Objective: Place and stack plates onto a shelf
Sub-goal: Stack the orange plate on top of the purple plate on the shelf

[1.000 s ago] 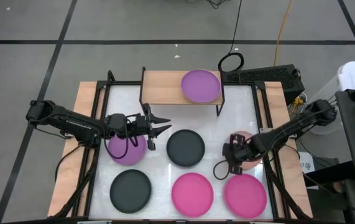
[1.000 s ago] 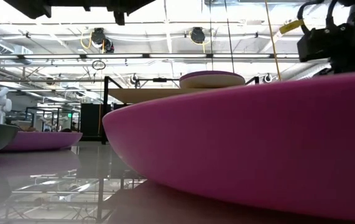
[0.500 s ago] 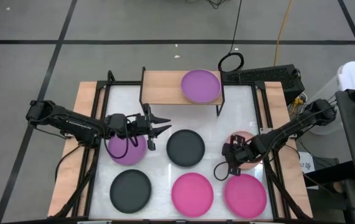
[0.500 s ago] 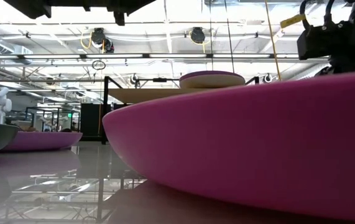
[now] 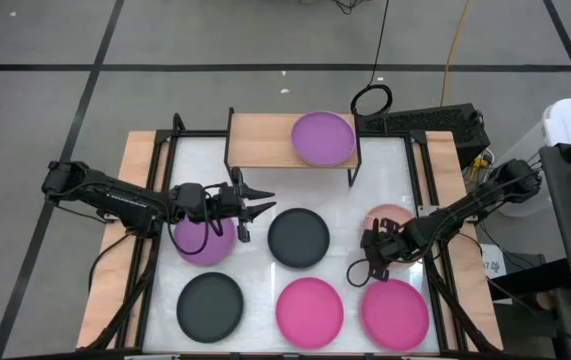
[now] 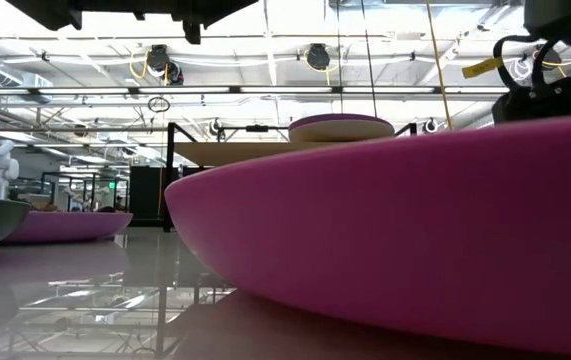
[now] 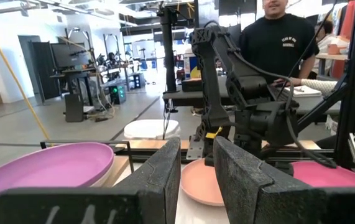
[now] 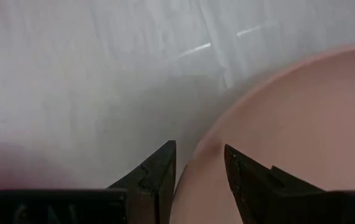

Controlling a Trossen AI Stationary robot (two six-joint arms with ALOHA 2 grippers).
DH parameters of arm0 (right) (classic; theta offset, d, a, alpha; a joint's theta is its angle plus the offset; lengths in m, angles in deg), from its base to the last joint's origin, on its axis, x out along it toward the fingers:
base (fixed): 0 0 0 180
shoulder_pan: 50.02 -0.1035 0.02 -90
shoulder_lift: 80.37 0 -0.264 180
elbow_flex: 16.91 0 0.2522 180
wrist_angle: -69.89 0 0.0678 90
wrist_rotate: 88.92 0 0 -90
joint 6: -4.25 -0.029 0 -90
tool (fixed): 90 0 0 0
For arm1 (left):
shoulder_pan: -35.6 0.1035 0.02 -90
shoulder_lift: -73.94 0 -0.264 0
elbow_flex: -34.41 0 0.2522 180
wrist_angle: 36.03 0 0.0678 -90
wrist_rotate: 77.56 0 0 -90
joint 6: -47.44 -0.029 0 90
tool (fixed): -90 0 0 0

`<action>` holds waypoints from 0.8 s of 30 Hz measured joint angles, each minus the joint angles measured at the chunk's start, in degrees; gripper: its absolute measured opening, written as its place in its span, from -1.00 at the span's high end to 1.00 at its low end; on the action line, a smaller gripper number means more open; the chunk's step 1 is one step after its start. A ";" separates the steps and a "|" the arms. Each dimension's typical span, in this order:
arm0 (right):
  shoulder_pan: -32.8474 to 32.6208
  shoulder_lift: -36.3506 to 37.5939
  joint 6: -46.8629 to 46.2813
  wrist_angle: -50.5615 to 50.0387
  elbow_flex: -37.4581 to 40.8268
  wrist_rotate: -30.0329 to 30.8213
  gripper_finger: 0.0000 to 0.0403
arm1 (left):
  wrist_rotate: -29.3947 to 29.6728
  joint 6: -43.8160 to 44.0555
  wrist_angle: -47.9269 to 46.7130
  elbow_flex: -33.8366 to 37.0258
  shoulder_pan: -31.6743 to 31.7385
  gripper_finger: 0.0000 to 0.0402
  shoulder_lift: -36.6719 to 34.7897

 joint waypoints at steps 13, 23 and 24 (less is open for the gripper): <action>0.00 0.15 2.87 -0.28 0.04 0.70 0.94 | 0.00 0.02 0.02 0.00 0.00 0.49 0.00; -0.08 4.03 4.41 -5.79 -4.75 1.82 0.99 | 0.00 0.00 0.02 0.00 0.00 0.49 0.00; -0.23 4.65 4.97 -5.79 -5.75 1.90 1.00 | -0.02 0.00 0.02 0.00 0.00 0.49 0.00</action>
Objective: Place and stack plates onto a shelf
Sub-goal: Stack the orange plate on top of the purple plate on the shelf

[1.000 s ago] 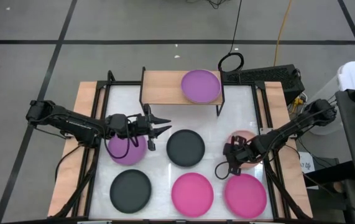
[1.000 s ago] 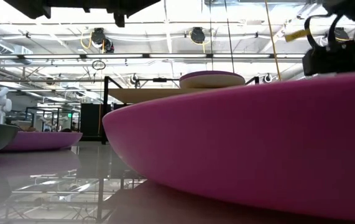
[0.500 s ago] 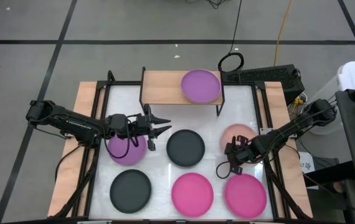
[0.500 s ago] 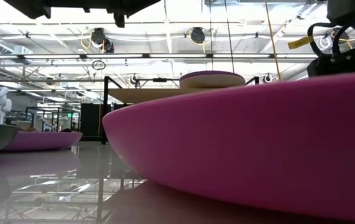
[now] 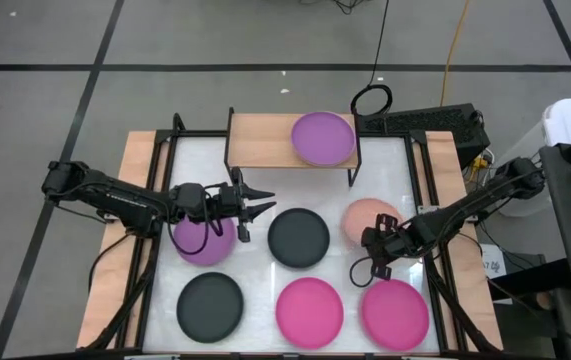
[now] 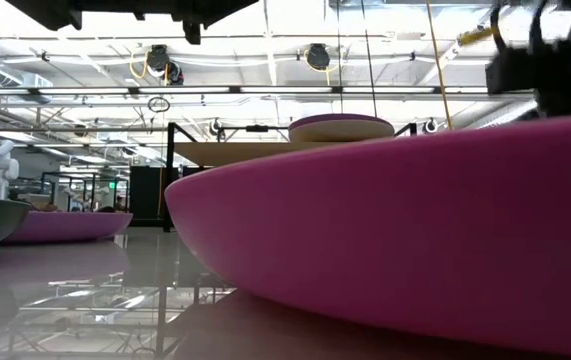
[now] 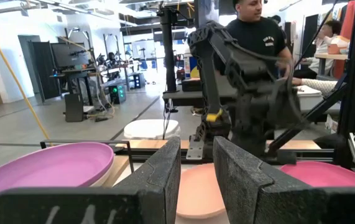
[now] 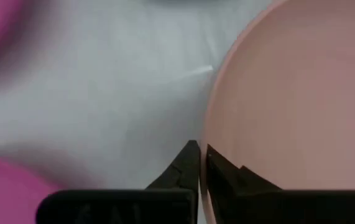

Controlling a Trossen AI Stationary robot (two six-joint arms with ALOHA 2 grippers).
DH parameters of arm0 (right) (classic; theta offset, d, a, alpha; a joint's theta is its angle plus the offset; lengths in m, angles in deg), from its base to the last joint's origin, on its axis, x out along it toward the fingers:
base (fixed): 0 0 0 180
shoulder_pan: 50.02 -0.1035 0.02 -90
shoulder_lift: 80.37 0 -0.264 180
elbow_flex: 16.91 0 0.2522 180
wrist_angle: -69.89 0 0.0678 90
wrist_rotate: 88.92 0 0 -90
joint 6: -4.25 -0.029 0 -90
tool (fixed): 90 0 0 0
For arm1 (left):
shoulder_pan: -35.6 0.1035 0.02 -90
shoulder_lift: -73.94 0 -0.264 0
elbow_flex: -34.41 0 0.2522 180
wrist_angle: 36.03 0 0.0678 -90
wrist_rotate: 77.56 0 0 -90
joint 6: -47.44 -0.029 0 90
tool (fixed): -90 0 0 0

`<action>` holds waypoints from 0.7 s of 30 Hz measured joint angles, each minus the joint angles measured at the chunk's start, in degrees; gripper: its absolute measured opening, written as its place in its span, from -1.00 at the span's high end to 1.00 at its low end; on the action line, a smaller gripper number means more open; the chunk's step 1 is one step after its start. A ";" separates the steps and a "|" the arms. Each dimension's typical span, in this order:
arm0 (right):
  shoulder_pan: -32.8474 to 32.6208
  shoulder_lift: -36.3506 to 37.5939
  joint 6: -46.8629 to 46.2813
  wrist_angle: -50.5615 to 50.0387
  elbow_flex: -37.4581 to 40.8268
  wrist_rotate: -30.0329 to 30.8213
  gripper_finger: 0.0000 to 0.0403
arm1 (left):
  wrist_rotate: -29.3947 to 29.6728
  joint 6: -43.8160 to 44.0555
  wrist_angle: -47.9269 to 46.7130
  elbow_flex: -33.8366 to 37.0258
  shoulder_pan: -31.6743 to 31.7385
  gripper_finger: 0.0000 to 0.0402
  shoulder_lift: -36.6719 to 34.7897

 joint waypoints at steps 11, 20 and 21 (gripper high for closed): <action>-0.18 3.68 8.86 0.38 -12.58 1.52 1.00 | 0.02 0.00 0.02 0.00 0.00 0.49 0.00; 1.13 3.67 25.19 7.07 -23.62 10.28 1.00 | 0.02 -0.37 0.07 0.00 0.02 0.49 0.00; 1.61 3.67 27.41 7.09 -24.53 13.90 1.00 | 0.02 -0.37 0.07 0.00 0.02 0.49 0.00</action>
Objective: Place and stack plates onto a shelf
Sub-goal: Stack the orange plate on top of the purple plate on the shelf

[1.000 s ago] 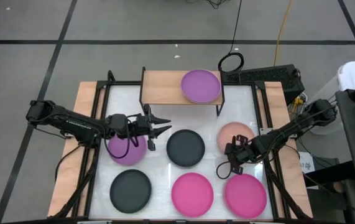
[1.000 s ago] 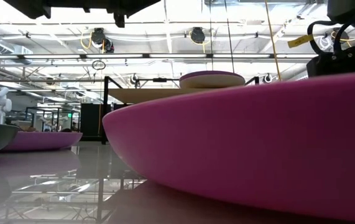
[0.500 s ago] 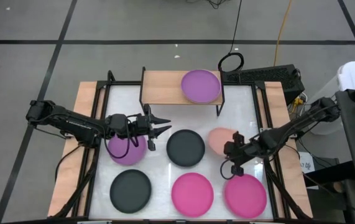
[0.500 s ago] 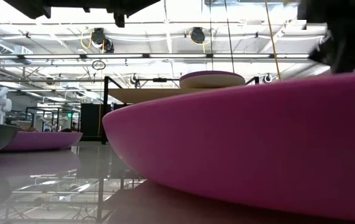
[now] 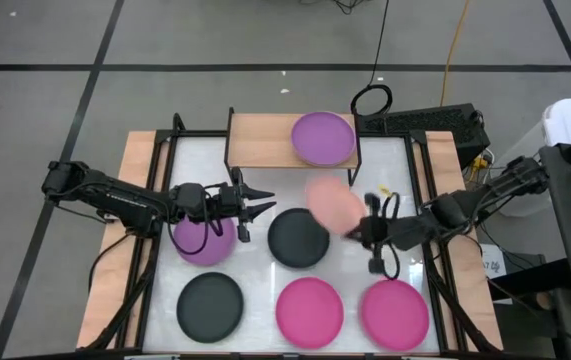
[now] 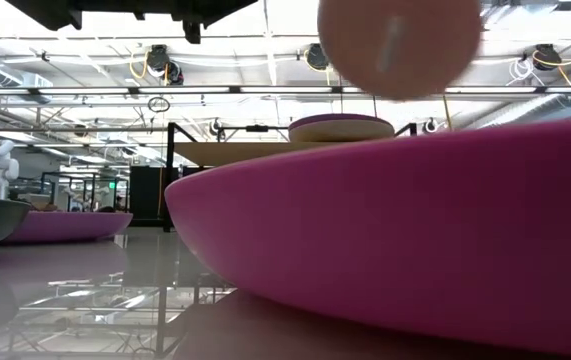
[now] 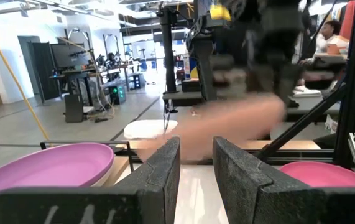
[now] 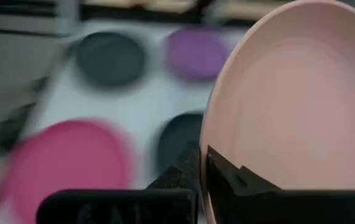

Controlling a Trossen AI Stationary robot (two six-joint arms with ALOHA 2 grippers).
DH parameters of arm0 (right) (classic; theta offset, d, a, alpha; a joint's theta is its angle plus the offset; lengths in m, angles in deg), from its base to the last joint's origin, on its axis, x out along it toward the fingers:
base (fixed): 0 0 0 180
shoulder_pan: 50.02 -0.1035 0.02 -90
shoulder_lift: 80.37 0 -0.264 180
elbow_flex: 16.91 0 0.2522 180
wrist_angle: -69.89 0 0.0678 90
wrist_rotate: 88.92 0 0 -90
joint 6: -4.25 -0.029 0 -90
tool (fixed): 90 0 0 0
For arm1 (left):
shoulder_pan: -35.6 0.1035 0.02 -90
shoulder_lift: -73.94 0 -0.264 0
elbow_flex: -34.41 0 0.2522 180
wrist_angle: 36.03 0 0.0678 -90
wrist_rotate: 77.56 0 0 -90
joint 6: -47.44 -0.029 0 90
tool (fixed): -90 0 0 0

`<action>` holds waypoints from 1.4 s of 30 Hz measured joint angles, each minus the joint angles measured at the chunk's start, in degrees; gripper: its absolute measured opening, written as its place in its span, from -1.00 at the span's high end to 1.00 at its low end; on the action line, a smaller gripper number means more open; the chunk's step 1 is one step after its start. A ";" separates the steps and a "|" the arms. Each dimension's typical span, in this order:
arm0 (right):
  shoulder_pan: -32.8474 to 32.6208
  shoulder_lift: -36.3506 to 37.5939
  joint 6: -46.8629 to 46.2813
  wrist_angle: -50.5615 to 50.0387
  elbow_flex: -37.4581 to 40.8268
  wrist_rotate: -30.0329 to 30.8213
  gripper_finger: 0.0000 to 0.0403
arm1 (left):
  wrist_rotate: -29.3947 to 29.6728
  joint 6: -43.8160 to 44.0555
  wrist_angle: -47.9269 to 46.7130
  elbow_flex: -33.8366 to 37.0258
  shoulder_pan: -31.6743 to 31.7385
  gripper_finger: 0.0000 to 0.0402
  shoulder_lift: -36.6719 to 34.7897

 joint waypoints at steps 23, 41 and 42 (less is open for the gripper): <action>40.15 -11.44 33.85 17.27 -2.75 -6.82 1.00 | 0.00 -0.72 0.35 0.00 0.91 0.49 0.00; 43.66 -20.17 33.23 13.67 -2.75 -9.55 0.96 | 0.01 -1.00 -0.02 0.00 1.03 0.49 0.00; 43.74 -20.15 33.25 13.18 -2.75 -9.53 0.94 | 0.00 -0.99 -0.02 0.00 1.03 0.49 0.00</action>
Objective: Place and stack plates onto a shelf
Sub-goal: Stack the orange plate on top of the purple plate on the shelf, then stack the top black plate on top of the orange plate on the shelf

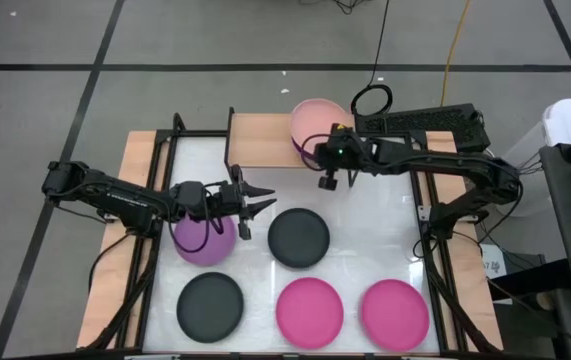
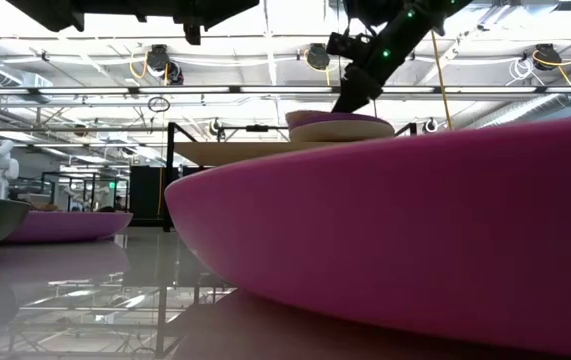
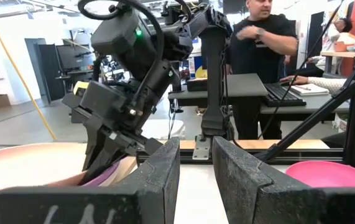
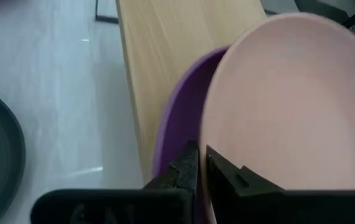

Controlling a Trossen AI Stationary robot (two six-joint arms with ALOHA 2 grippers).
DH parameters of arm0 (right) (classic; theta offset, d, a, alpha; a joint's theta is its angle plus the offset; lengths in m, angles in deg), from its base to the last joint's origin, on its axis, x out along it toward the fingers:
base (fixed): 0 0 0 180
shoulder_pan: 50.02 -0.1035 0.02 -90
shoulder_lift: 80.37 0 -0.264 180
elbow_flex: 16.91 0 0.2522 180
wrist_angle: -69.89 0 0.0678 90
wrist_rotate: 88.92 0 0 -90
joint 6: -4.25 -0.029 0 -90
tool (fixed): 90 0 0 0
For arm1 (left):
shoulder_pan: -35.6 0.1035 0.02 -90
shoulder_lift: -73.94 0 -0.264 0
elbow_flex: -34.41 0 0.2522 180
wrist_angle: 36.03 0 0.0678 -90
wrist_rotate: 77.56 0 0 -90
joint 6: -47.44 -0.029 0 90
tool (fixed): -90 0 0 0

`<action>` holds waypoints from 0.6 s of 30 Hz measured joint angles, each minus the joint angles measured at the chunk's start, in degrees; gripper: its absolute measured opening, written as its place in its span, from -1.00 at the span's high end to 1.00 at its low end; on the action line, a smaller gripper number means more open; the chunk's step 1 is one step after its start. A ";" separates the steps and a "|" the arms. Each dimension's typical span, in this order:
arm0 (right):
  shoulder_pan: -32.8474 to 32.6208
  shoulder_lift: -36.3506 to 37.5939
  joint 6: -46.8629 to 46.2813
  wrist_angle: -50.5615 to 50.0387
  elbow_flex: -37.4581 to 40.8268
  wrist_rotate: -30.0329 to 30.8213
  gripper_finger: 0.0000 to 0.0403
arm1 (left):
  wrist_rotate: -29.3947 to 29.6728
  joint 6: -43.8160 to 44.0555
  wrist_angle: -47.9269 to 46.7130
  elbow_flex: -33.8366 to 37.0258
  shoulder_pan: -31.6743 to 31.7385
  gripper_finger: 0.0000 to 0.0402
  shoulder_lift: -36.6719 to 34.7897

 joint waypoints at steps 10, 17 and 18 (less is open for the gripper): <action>0.04 3.67 0.31 -1.18 0.00 0.13 0.42 | 0.02 0.01 -0.04 0.00 0.00 0.49 0.00; -1.20 11.71 -1.36 -0.90 0.02 0.01 0.22 | 0.00 0.01 -0.07 0.00 0.00 0.49 0.00; -1.63 12.98 -1.81 -0.82 0.02 -0.03 0.22 | 0.00 0.01 -0.07 0.00 0.00 0.49 0.00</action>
